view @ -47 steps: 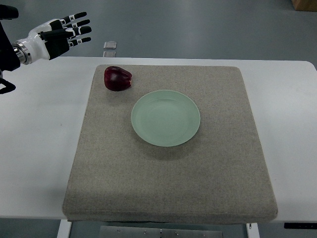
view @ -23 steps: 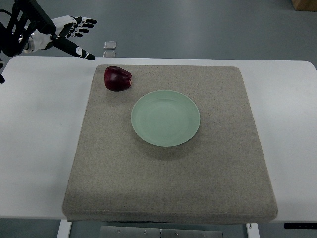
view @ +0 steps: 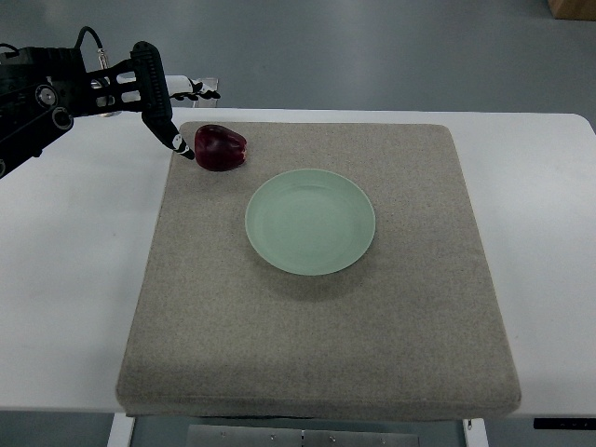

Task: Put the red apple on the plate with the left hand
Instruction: 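Reach the left hand down toward the dark red apple, then close the left hand fingers around the red apple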

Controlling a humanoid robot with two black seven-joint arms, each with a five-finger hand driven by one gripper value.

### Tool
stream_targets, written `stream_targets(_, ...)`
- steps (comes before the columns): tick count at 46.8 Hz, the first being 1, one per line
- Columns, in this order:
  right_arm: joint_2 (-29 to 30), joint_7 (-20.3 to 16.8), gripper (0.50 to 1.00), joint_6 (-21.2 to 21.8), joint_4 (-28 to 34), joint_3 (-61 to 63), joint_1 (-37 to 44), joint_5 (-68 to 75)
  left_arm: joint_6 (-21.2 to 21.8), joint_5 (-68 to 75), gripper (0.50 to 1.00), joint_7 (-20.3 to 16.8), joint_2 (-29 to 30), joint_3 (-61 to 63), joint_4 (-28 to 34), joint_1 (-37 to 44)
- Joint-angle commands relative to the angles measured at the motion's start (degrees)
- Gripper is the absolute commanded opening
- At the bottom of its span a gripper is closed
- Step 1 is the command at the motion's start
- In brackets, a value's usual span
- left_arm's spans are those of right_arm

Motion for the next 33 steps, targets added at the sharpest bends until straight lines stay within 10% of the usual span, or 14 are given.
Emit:
stream_targets(1, 0.0, 0.0, 0.964, 0.0, 0.0, 0.0, 0.0, 0.0, 0.1, 1.1, 0.996, 0.2, -2.9, 0.1, 2.4, 0.4)
stream_targets(33, 0.0, 0.0, 0.964, 0.0, 0.0, 0.0, -0.1, 0.0, 0.8, 4.5, 0.992, 0.2, -9.7, -0.3, 9.1, 2.5)
